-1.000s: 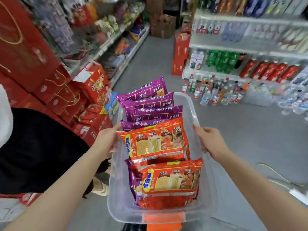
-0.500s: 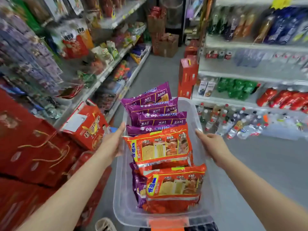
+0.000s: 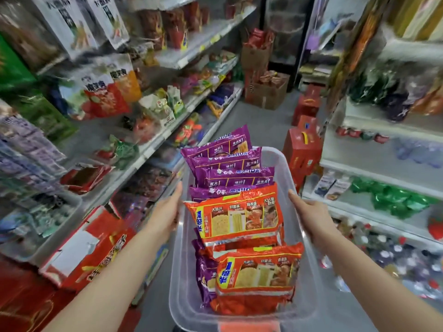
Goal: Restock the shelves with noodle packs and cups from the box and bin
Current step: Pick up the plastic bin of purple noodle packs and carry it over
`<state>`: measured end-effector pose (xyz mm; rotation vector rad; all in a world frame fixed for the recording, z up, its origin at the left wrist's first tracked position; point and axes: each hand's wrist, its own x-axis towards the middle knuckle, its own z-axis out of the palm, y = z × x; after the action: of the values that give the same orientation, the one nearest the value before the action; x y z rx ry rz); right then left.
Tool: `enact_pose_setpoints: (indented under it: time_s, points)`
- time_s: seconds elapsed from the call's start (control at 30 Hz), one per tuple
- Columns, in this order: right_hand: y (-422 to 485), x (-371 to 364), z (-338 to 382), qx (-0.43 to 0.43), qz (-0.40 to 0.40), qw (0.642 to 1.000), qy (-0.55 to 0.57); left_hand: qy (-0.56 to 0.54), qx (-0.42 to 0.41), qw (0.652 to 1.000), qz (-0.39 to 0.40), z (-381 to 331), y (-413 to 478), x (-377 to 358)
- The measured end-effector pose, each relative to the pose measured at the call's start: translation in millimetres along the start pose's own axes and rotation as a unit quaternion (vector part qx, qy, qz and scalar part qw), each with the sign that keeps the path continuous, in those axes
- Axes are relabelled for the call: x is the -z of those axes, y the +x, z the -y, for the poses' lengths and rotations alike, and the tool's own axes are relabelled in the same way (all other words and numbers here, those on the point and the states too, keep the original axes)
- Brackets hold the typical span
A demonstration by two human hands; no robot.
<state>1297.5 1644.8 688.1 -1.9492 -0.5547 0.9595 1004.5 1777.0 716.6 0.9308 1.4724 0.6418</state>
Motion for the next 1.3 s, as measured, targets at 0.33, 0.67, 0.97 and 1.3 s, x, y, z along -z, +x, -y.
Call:
enact_pose_setpoints:
  time_s: [0.33, 0.67, 0.97, 1.3]
  points:
    - [237.0, -31.6, 126.1, -0.035, -0.012, 0.999, 0.027, -0.017, 0.007, 0.998, 0.068, -141.4, 247.8, -92.0]
    - [448.6, -45.9, 247.8, -0.049, -0.035, 0.994, 0.088, 0.019, 0.033, 0.994, 0.104, -319.1, 471.7, -197.7]
    - [737.3, -56.2, 325.2, -0.071, -0.033, 0.996, 0.05, 0.049, 0.047, 0.994, 0.081, -421.8, 709.6, -315.7]
    - [1012.8, -37.7, 442.0, -0.1, -0.041, 0.994, -0.002, 0.072, 0.047, 0.992, 0.096, -574.3, 893.6, -467.2]
